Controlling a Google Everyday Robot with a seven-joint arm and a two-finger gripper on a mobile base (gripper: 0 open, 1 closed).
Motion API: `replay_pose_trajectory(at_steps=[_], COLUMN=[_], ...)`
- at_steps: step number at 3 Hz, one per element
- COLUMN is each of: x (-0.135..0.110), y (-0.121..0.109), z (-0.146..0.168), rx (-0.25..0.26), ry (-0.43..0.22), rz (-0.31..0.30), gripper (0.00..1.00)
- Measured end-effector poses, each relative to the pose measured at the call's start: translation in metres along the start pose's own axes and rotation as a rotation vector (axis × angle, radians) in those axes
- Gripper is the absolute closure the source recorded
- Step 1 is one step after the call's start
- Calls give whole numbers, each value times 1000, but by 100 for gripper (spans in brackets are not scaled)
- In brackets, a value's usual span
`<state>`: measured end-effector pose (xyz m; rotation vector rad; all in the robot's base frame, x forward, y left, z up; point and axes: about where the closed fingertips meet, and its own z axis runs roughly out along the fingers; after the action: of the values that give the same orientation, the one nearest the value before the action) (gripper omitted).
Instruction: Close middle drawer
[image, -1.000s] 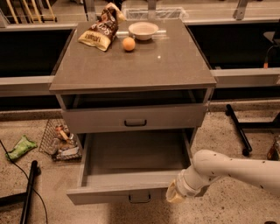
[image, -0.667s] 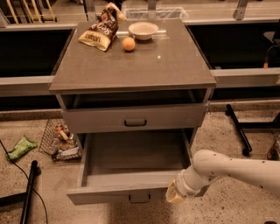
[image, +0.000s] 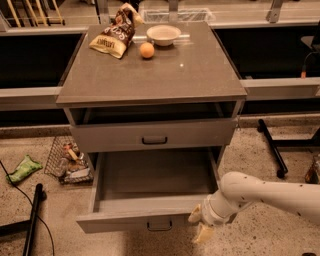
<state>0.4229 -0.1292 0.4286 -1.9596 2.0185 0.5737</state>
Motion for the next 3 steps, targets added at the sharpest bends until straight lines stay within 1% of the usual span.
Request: replay_pose_trajectory(at_steps=[1, 2, 3], x=[0, 0, 2], y=[0, 0, -15], z=[0, 0, 5], rx=[0, 0, 25], ry=[0, 0, -3], rz=[0, 0, -20], gripper=[0, 0, 19])
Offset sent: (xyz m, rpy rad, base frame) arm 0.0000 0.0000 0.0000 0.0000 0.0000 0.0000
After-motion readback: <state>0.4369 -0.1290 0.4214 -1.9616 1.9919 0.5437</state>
